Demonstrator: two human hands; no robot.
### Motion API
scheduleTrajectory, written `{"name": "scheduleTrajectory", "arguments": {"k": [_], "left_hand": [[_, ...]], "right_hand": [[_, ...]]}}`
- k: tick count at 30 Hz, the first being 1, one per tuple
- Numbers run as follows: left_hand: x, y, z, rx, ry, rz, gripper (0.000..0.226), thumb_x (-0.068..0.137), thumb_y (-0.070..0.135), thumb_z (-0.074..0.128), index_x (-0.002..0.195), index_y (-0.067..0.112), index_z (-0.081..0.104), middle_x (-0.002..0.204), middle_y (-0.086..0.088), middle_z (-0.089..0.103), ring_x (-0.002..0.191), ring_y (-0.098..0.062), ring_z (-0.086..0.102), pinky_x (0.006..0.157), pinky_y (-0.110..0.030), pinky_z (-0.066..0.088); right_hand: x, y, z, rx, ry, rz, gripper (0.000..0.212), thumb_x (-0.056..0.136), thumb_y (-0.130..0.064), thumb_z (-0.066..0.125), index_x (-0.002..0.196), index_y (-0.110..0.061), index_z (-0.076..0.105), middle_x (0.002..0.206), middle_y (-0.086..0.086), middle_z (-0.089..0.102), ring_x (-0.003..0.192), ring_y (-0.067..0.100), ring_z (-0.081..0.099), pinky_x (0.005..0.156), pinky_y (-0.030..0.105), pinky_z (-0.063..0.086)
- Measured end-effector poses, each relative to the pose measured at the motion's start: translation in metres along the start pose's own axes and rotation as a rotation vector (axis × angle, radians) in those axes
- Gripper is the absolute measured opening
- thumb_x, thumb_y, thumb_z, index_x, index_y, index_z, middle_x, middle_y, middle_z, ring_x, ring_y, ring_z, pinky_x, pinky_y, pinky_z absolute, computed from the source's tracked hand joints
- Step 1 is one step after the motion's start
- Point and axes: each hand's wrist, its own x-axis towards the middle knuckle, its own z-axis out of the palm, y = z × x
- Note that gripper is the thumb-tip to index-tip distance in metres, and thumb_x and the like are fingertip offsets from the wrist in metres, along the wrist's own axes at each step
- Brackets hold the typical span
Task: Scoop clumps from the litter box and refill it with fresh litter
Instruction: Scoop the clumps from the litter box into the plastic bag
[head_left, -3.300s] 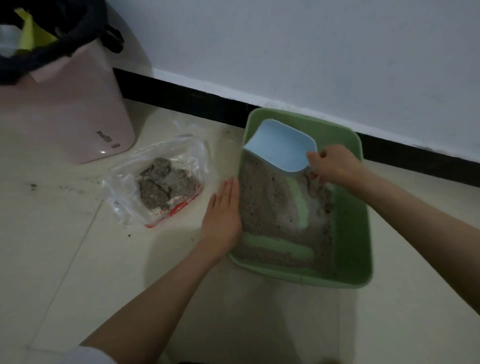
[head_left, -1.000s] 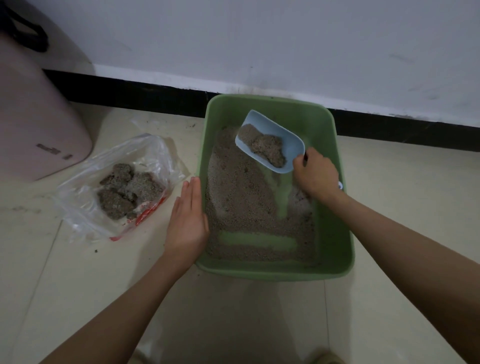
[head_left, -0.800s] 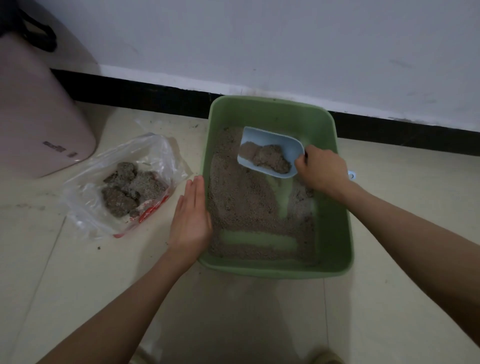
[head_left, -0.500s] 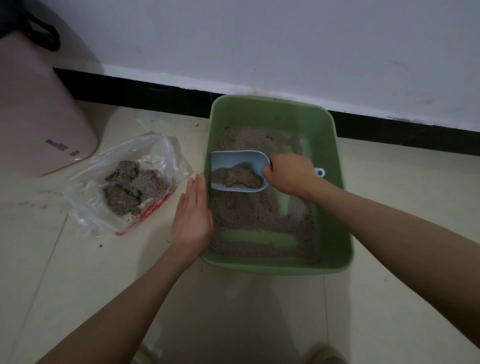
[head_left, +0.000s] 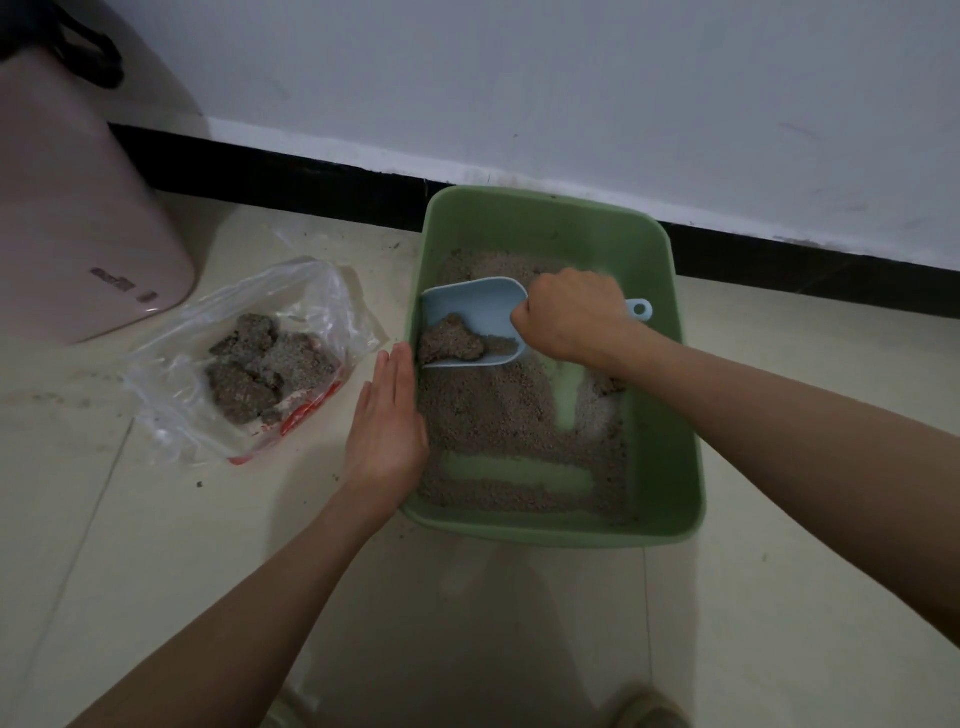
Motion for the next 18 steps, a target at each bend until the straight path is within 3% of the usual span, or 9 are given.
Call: {"name": "scheduleTrajectory", "arguments": {"k": [18], "left_hand": [[-0.001,0.002,-0.002,-0.021,-0.007,-0.021,0.067,0.093,0.002,0.032,0.148,0.008,-0.006,0.158,-0.01,0.001,0.146,-0.021,-0.001,0.118,-0.033,0.007]], "right_hand": [[0.006,-0.031,-0.036,-0.193,-0.014,-0.101,0.032,0.09,-0.012,0.042,0.058,-0.013,0.037,0.056,-0.001,0.036,0.048,0.012,0.029,0.047,0.023,0.021]]}}
